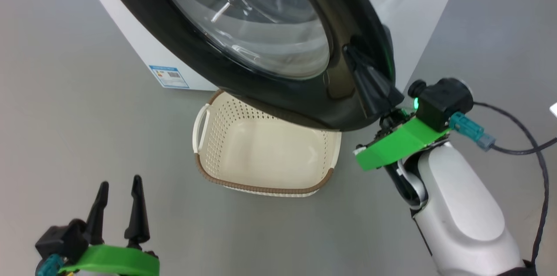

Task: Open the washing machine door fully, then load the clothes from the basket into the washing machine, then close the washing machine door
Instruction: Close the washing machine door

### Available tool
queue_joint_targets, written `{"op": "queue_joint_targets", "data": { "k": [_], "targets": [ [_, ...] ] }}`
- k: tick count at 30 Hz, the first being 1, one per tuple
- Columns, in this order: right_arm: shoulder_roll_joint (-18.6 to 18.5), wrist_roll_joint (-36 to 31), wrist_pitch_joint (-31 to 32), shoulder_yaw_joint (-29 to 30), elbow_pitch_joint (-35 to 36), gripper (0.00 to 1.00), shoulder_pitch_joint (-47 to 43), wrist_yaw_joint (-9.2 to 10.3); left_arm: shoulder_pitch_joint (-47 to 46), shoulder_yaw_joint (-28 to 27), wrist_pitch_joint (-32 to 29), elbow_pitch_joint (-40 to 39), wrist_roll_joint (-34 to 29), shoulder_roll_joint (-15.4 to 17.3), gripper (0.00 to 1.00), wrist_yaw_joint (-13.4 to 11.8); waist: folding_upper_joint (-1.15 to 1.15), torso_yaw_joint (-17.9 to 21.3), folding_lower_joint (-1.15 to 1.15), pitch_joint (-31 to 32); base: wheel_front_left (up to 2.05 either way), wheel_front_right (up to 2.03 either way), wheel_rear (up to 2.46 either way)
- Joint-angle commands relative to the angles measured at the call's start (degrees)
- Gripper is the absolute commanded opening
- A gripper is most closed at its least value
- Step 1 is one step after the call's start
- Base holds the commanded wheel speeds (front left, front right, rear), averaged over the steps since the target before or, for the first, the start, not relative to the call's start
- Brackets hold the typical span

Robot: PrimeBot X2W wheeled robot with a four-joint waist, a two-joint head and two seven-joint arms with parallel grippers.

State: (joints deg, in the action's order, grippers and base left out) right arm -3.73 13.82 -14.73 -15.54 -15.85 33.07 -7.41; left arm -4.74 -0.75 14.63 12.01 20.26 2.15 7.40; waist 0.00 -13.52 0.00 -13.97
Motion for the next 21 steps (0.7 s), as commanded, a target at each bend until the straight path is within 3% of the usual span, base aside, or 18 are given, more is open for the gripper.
{"op": "queue_joint_targets", "data": {
  "k": [1, 21],
  "targets": [
    [0.85, -0.81, -0.27, 0.30, 1.58, 0.00, 2.26, -0.08, -2.37, -1.57, 0.37, -1.65, 0.67, 0.95, 1.00, 0.09, 0.00, 0.19, 0.00, -1.43, 0.00, 0.00, 0.00],
    [0.85, -9.15, -0.27, 7.27, -1.91, 0.00, 12.24, -0.08, -6.93, 2.04, 0.37, -3.69, 2.94, 2.28, 1.00, 0.09, 0.00, -1.95, 0.00, -9.48, 0.00, 0.00, 0.00]
  ]
}}
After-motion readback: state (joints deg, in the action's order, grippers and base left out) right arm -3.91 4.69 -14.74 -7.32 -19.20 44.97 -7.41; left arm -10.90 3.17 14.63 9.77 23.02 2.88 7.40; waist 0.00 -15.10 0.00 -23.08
